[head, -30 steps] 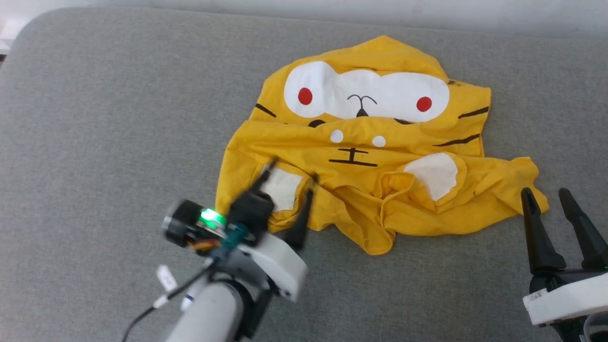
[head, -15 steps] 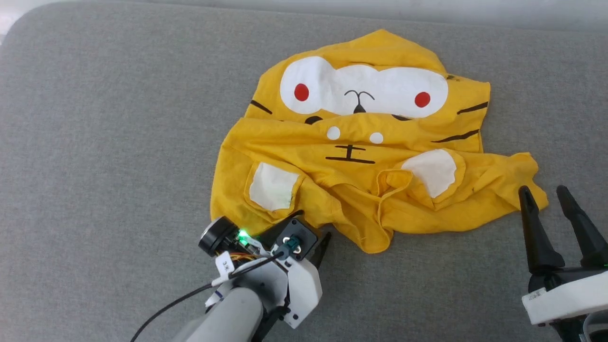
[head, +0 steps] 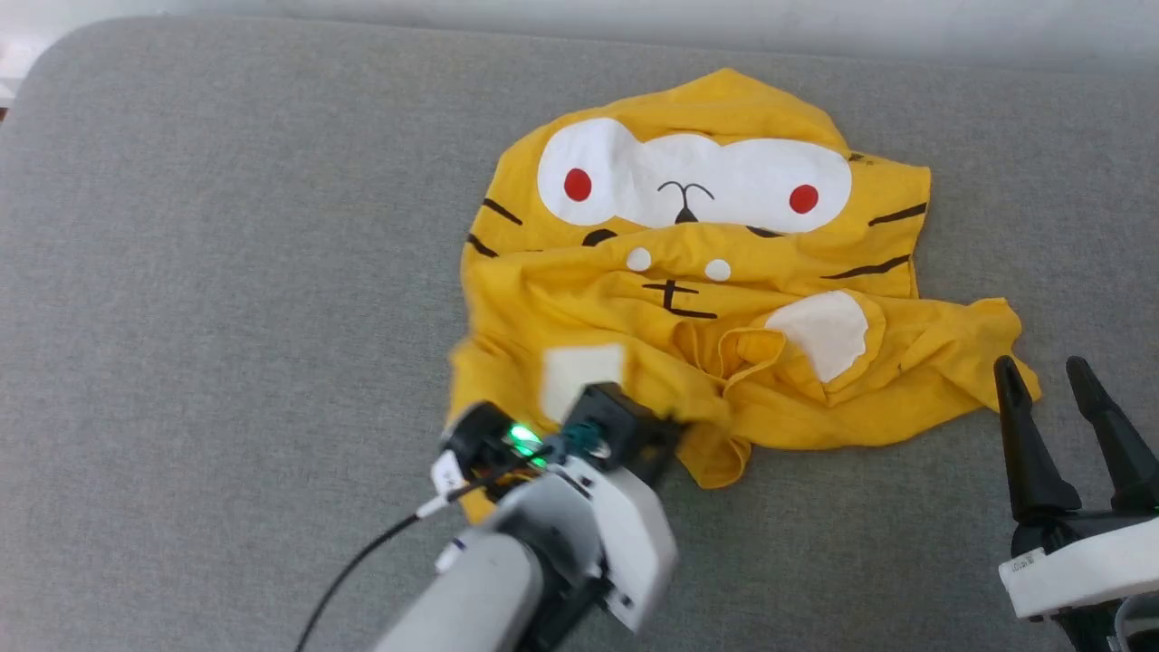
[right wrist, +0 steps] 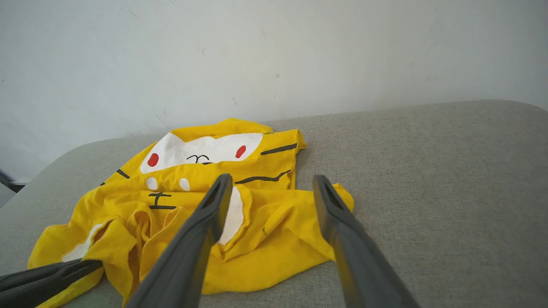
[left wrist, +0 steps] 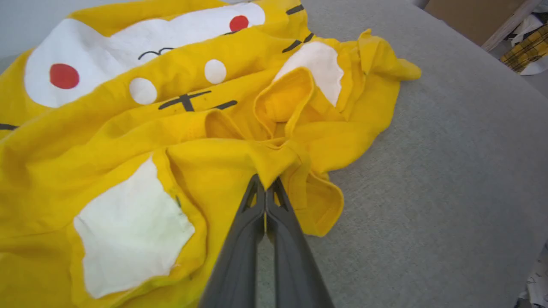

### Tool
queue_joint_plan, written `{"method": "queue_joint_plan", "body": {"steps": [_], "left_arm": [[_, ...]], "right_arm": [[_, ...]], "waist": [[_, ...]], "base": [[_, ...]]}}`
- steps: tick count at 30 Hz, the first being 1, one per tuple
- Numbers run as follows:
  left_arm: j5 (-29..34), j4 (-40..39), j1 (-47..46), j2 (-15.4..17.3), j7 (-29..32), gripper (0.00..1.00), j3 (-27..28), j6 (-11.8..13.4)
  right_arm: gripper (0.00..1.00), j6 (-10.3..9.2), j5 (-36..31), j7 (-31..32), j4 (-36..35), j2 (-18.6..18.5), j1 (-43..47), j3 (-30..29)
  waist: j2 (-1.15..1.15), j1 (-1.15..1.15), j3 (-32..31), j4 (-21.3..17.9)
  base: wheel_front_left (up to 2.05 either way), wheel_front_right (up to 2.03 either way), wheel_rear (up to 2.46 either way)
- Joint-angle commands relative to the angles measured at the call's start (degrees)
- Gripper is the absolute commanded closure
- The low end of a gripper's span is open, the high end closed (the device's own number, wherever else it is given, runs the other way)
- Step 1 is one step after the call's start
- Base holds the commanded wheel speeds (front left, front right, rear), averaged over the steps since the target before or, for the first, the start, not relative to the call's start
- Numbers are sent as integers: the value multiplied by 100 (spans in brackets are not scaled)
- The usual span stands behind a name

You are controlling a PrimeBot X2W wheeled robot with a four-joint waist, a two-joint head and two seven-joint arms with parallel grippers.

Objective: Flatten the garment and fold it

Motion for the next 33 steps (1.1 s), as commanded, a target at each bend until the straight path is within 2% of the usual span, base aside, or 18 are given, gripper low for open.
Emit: {"method": "queue_joint_plan", "body": {"steps": [1, 6, 9, 10, 11, 16, 18, 20, 24, 27, 30, 33], "left_arm": [[-229, -236, 132, -60, 185, 100, -136, -68], [-1132, -976, 588, 91, 1202, 100, -782, -142], [-1314, -1022, 746, 188, 1374, 100, -1004, -148], [-1345, -984, 791, 146, 1298, 88, -997, -130], [-1273, -934, 786, 135, 1187, 0, -1000, -102], [-1336, -896, 824, -100, 518, 0, -803, 76], [-1492, -1098, 825, -154, 274, 0, -544, 194], [-1456, -1361, 785, -123, -14, 0, -191, 414], [-896, -1674, 838, 348, -352, 0, 507, 1102], [-604, -1669, 1128, 714, -254, 0, 869, 1583], [-647, -1699, 1487, 860, -22, 0, 1012, 1808], [-813, -1735, 1802, 925, 328, 0, 890, 1765]], "right_arm": [[0, -4, 25, -26, 19, 16, 4, 3], [0, -4, 29, -1, 14, 16, 40, 26], [0, -4, 34, 22, 16, 16, 33, 56], [0, -4, 35, 25, 17, 16, 32, 54], [0, -4, 32, 31, 18, 16, 33, 54], [0, -4, 17, 65, 14, 16, 36, 48], [0, -4, 14, 72, 15, 16, 42, 49], [0, -4, 16, 69, 29, 16, 48, 37], [0, -4, 31, 55, 38, 16, 51, 67], [0, -4, 41, 34, 57, 16, 57, 96], [0, -4, 40, 18, 71, 16, 57, 116], [0, -4, 26, 10, 84, 16, 57, 116]], "waist": [[0, 0, -64, 54], [0, 0, -111, 110], [0, 0, -103, 126], [0, 0, -100, 138], [0, 0, -97, 147], [0, 0, -94, 206], [0, 0, -110, 235], [0, 0, -125, 271], [0, 0, -120, 304], [0, 0, -97, 311], [0, 0, -64, 313], [0, 0, -51, 325]], "base": [[0, 0, 0], [0, 0, 0], [0, 0, 0], [0, 0, 0], [0, 0, 0], [0, 0, 0], [0, 0, 0], [0, 0, 0], [0, 0, 0], [0, 0, 0], [0, 0, 0], [0, 0, 0]]}}
